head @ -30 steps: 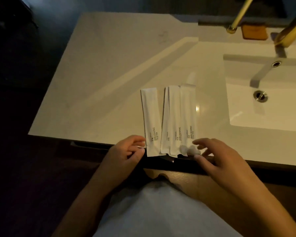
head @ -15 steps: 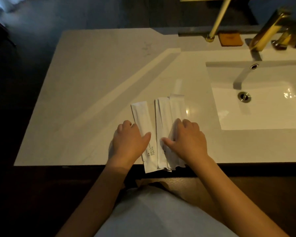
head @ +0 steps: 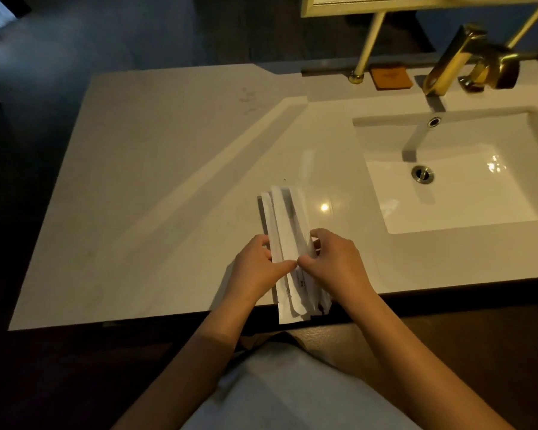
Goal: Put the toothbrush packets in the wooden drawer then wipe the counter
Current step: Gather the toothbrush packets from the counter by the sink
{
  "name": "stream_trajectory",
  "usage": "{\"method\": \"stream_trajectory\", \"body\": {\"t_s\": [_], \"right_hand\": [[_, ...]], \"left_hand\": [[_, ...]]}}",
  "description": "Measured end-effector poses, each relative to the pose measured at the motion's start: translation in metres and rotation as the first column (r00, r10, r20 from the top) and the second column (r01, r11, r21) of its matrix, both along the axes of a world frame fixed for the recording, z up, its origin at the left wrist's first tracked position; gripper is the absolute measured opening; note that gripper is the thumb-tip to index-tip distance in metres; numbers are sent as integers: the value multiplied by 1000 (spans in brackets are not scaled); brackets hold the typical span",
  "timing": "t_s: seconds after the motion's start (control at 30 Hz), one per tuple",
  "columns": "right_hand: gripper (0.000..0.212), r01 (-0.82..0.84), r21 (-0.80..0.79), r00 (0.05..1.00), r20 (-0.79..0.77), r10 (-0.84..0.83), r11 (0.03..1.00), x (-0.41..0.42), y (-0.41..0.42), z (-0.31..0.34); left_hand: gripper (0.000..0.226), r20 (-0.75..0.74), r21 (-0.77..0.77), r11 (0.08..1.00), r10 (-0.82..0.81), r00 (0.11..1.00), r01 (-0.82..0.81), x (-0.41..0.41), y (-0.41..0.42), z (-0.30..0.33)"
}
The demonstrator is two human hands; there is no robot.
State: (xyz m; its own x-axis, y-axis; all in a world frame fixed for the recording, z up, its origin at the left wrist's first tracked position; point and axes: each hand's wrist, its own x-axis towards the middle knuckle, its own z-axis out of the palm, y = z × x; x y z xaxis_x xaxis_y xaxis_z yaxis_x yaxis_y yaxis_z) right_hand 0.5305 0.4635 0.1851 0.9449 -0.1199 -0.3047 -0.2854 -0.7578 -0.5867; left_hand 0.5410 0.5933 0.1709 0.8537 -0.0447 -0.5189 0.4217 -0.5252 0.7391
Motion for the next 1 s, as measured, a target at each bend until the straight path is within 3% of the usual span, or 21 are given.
{"method": "stream_trajectory", "body": {"t_s": [0.2,0.37,0.5,0.6,0.8,1.0], "right_hand": [[20,20,-54,999,-26,-22,998,-6,-5,-3],[28,124,160,990,-89,-111,979,-7,-19,3],[23,333,368,943,-150,-298,868,-21,-25,3],[17,402,433,912,-112,-395,807,-34,-21,-1],[19,481,500,858,-97,-505,720,-58,-25,4],[28,581,489,767,-60,-639,651,-98,-36,10]], "left_hand": [[52,34,2,999,-43,999,43,-3,-12,-3],[60,68,-45,995,-85,994,88,-7,-20,0],[35,18,-188,982,7,1000,-4,-10,-19,0],[14,-2,-231,973,-3,1000,3,-11,-14,2],[13,-67,-318,948,-2,998,-20,-15,-8,2],[19,-118,-339,936,-143,983,95,-34,-18,6]]}}
